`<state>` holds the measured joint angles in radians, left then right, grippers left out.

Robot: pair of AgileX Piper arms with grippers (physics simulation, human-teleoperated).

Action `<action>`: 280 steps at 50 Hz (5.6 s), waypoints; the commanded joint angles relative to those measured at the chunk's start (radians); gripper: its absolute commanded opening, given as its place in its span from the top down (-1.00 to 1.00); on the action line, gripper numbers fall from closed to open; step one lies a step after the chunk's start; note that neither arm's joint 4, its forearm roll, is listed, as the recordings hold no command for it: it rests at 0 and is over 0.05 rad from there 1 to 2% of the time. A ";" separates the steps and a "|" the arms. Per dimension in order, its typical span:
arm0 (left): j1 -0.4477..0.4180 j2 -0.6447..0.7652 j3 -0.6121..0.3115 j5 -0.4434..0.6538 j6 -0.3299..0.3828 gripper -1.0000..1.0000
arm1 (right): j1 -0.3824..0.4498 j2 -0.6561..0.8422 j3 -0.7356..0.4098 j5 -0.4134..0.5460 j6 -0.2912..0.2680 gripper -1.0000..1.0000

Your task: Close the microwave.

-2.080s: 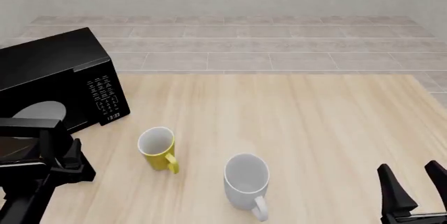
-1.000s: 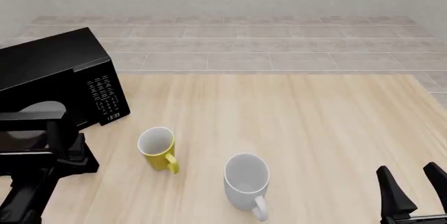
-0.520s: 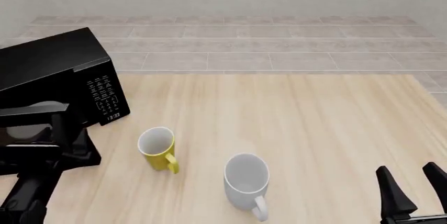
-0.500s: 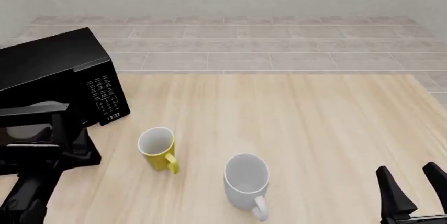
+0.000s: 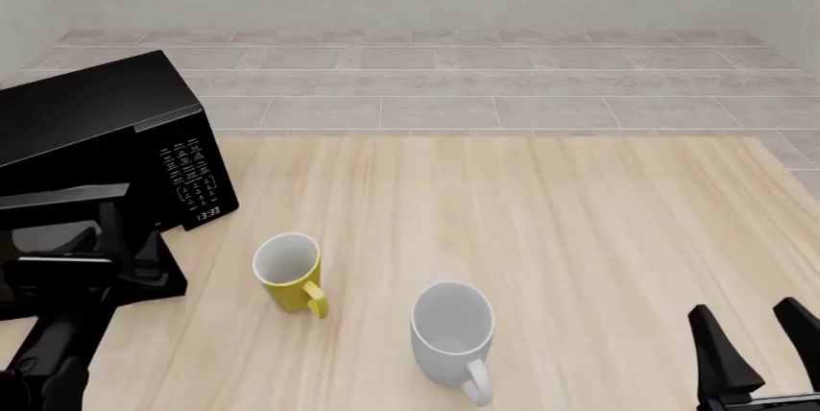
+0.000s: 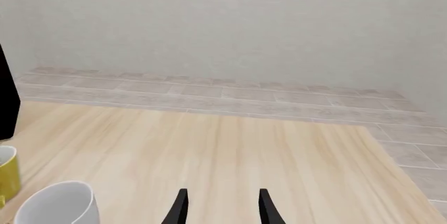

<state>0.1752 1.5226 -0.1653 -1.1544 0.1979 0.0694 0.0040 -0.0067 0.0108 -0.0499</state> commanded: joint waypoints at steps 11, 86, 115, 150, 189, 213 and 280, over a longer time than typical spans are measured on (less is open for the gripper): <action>0.021 0.084 -0.085 0.023 0.020 -1.00 | 0.009 -0.003 0.005 -0.006 0.012 -1.00; 0.059 0.176 -0.189 0.078 0.030 -1.00 | -0.026 -0.004 0.007 -0.032 0.030 -1.00; 0.076 0.252 -0.247 0.083 0.037 -1.00 | -0.038 -0.004 0.006 -0.021 0.038 -1.00; 0.100 0.304 -0.303 0.112 0.028 -1.00 | -0.034 -0.004 0.006 -0.024 0.036 -1.00; 0.121 0.361 -0.369 0.156 0.021 -1.00 | -0.022 -0.004 0.006 -0.030 0.037 -1.00; 0.118 0.420 -0.460 0.264 -0.030 -1.00 | -0.024 -0.004 0.006 -0.027 0.037 -1.00; -0.311 -1.366 0.017 1.135 -0.074 -1.00 | -0.006 -0.003 0.007 -0.003 0.004 -1.00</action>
<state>-0.0446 0.4619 -0.1131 -0.3128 0.1478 0.0619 0.0004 -0.0001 0.0040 -0.0354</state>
